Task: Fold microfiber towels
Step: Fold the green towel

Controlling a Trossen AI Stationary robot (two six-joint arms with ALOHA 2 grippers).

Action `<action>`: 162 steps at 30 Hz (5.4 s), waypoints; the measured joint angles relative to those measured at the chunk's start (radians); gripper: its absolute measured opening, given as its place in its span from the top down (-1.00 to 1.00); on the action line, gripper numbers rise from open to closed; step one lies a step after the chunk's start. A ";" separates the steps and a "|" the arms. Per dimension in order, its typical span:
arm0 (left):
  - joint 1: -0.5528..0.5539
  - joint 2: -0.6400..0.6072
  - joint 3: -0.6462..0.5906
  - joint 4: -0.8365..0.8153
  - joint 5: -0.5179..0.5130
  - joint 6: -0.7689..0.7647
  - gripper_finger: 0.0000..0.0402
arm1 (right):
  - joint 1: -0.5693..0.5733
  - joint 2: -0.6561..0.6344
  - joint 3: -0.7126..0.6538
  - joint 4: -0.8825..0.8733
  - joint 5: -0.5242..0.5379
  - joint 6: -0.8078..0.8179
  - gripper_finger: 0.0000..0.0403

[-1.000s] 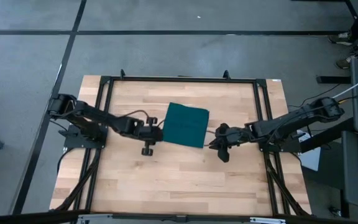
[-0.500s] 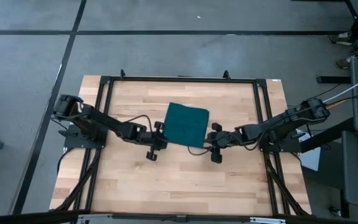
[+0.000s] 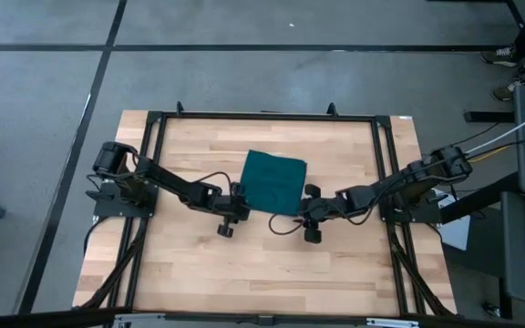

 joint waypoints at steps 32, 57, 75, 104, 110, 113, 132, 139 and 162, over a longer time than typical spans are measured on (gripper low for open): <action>0.073 -0.029 -0.001 -0.064 0.028 -0.042 0.63 | -0.014 0.077 0.000 0.044 0.020 0.002 0.38; 0.063 -0.009 0.002 -0.036 0.171 -0.070 0.63 | -0.064 0.093 -0.076 0.154 -0.031 -0.117 0.40; -0.042 -0.008 0.001 -0.093 0.027 -0.334 0.96 | -0.006 0.166 -0.068 0.249 -0.034 0.008 0.95; -0.114 -0.234 0.340 -0.505 -0.447 -0.586 0.99 | 0.145 -0.218 0.311 -0.556 0.323 -0.035 0.97; -0.056 -0.286 0.341 -0.487 -0.476 -0.550 0.99 | 0.080 -0.365 0.303 -0.581 0.374 -0.096 0.97; -0.080 -0.327 0.344 -0.451 -0.473 -0.571 0.99 | 0.089 -0.411 0.326 -0.581 0.361 -0.077 0.97; -0.357 -0.226 0.715 -0.786 -0.533 -1.029 0.99 | 0.408 -0.246 0.558 -0.660 0.333 0.302 0.97; -0.204 -0.193 0.613 -0.888 -0.479 -1.009 0.99 | 0.264 -0.245 0.423 -0.655 0.312 0.183 0.98; 0.065 -0.247 -0.025 -0.049 -0.308 -0.666 0.99 | -0.059 -0.291 -0.076 -0.104 0.046 -0.032 0.98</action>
